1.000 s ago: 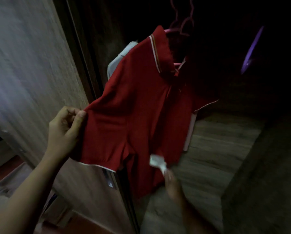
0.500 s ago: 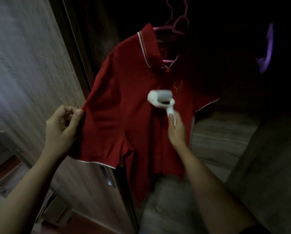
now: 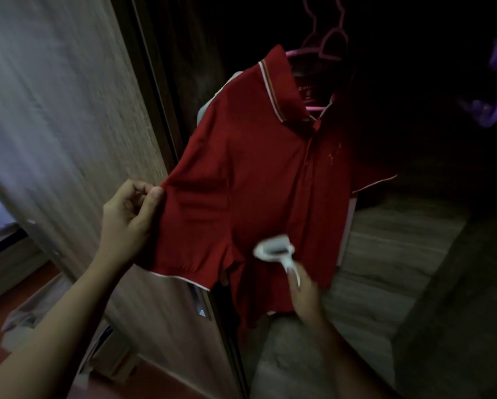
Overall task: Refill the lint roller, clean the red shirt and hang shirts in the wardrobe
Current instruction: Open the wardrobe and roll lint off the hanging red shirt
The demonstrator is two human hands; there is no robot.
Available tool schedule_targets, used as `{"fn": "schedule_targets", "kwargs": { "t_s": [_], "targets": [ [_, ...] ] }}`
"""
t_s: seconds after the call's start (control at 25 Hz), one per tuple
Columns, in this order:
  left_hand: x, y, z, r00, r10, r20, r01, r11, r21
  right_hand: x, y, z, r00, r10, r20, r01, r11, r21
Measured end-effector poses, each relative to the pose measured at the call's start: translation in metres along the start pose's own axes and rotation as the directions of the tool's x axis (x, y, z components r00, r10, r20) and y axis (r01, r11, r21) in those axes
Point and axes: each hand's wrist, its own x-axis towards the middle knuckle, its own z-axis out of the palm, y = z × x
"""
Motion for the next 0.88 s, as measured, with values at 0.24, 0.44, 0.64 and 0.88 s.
{"fn": "schedule_targets", "kwargs": {
  "t_s": [0.24,0.44,0.64,0.88],
  "targets": [
    [0.0,0.001,-0.001,1.0,-0.002,0.001,0.002,1.0,-0.031,0.063,-0.155,-0.042,0.917,-0.381,-0.119,0.391,0.918,0.072],
    [-0.001,0.001,0.001,1.0,-0.005,-0.005,0.005,1.0,-0.009,-0.006,-0.04,0.008,0.989,-0.145,0.037,0.147,0.988,-0.046],
    [0.001,0.0,-0.001,1.0,-0.008,0.025,0.008,1.0,-0.027,-0.048,0.038,0.026,0.97,0.167,0.174,-0.131,0.971,-0.201],
    [-0.001,-0.001,-0.001,1.0,-0.01,0.028,0.011,1.0,-0.022,0.024,-0.129,-0.015,0.996,-0.092,0.005,0.091,0.993,0.078]
  ]
}}
